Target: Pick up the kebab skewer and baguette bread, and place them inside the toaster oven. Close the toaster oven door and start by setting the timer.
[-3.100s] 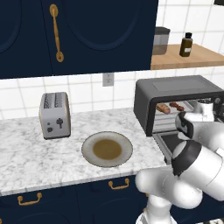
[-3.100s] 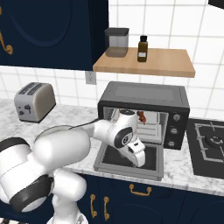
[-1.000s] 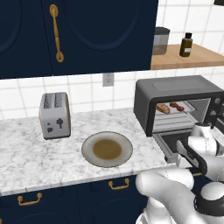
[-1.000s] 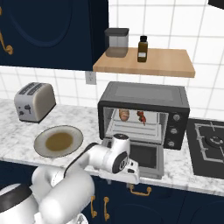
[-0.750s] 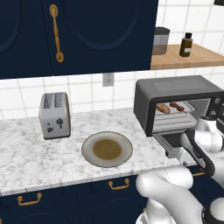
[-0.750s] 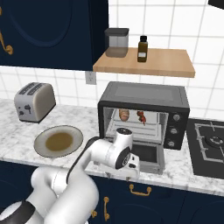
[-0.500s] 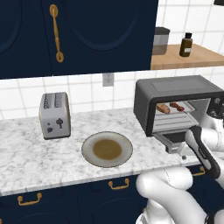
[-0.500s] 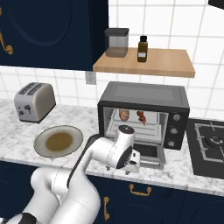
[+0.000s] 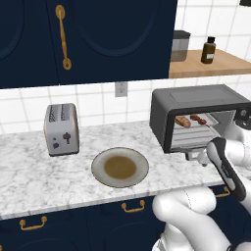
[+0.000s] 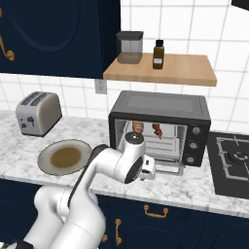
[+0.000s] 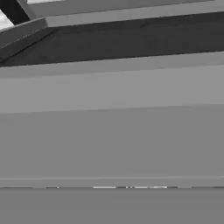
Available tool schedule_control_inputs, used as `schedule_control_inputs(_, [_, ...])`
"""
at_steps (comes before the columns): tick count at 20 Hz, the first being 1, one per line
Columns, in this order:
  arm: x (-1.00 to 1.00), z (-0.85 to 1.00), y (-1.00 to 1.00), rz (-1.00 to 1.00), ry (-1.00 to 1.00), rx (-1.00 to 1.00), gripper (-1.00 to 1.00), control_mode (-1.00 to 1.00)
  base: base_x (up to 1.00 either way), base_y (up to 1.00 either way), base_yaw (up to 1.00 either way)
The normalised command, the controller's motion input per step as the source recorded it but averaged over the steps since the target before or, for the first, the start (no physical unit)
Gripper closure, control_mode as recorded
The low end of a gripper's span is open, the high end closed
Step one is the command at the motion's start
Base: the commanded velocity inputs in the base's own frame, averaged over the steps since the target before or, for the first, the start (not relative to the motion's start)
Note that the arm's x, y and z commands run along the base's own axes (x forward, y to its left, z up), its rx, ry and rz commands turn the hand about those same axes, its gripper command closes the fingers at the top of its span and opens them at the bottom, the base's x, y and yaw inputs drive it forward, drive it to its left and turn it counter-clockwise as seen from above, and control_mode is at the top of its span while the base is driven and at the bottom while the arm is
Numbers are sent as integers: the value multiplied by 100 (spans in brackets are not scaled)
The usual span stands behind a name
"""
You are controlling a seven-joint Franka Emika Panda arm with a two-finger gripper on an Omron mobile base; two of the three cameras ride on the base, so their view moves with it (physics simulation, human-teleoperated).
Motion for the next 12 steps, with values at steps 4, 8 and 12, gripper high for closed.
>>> schedule_control_inputs(4, [100, 44, 48, 0, -23, -9, -100, -100, 0, 0, 0])
schedule_control_inputs(8, [100, 43, 37, 1, -12, -6, -100, -100, 0, 0, 0])
schedule_control_inputs(12, [83, 42, 8, 2, -2, -8, -100, -100, 0, 0, 0])
